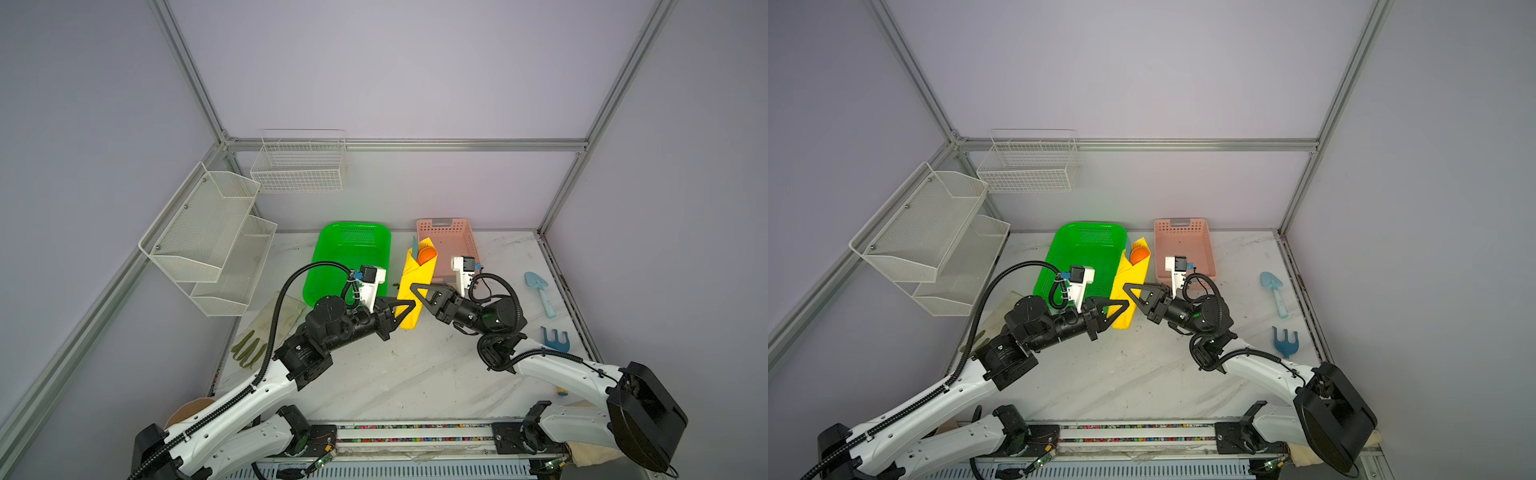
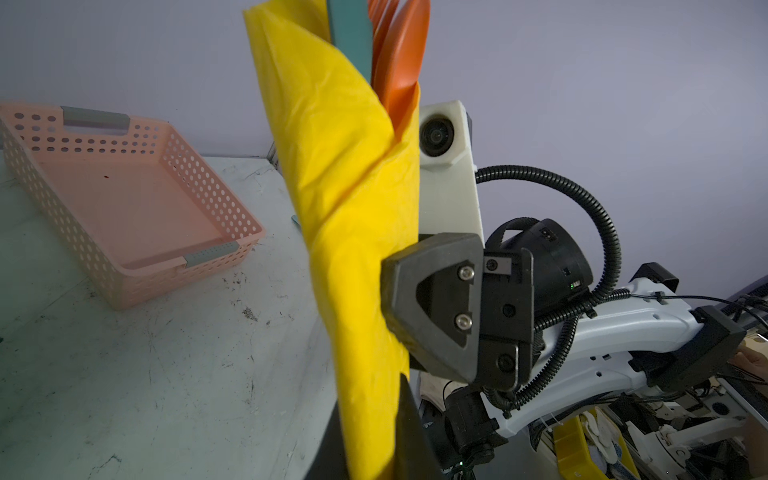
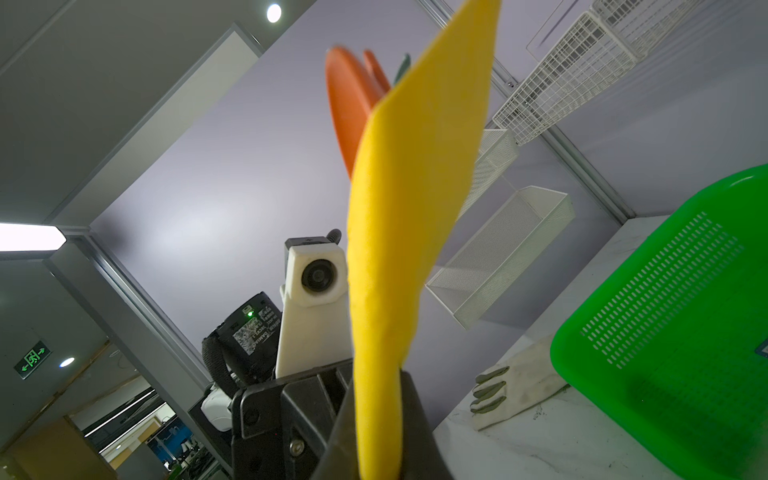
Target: Place the utensils on the paper napkin and roll it up
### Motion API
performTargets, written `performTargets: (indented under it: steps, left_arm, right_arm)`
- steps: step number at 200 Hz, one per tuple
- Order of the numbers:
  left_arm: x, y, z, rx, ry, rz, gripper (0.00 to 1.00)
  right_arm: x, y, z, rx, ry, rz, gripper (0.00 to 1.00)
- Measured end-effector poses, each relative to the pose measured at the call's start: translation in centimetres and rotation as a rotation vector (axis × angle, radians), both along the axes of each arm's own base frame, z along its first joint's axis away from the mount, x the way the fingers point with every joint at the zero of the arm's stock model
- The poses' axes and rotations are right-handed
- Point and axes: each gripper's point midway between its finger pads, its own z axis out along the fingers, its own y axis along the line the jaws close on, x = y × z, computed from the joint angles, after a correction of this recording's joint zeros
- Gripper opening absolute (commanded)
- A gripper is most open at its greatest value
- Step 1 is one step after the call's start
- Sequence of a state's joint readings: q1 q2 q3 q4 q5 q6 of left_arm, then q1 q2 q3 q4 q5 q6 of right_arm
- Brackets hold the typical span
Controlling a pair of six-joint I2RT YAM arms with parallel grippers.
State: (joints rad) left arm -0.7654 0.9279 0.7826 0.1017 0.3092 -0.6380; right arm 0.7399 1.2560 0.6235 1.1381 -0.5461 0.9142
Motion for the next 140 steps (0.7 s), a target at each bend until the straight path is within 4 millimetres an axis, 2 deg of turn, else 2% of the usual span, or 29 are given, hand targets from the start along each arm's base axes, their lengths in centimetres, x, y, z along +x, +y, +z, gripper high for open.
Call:
performTargets:
  steps: [10,33,61,140]
  left_arm:
    - [0.0,0.0,0.0,-0.008,0.000,-0.001,0.00]
    - [-0.3,0.1,-0.2,-0.022,-0.005,-0.007,0.00]
    - [-0.9,0.1,0.6,-0.051,-0.031,-0.031,0.00]
    - [-2.0,0.4,2.9,-0.117,-0.078,-0.075,0.00]
  right_arm:
    - [0.0,0.0,0.0,-0.002,-0.002,0.001,0.10]
    - [-0.2,0.1,-0.2,-0.010,0.000,0.013,0.30]
    - [-0.5,0.3,-0.5,-0.027,0.008,0.027,0.50]
    - [-2.8,0.0,0.8,-0.034,-0.065,0.097,0.62]
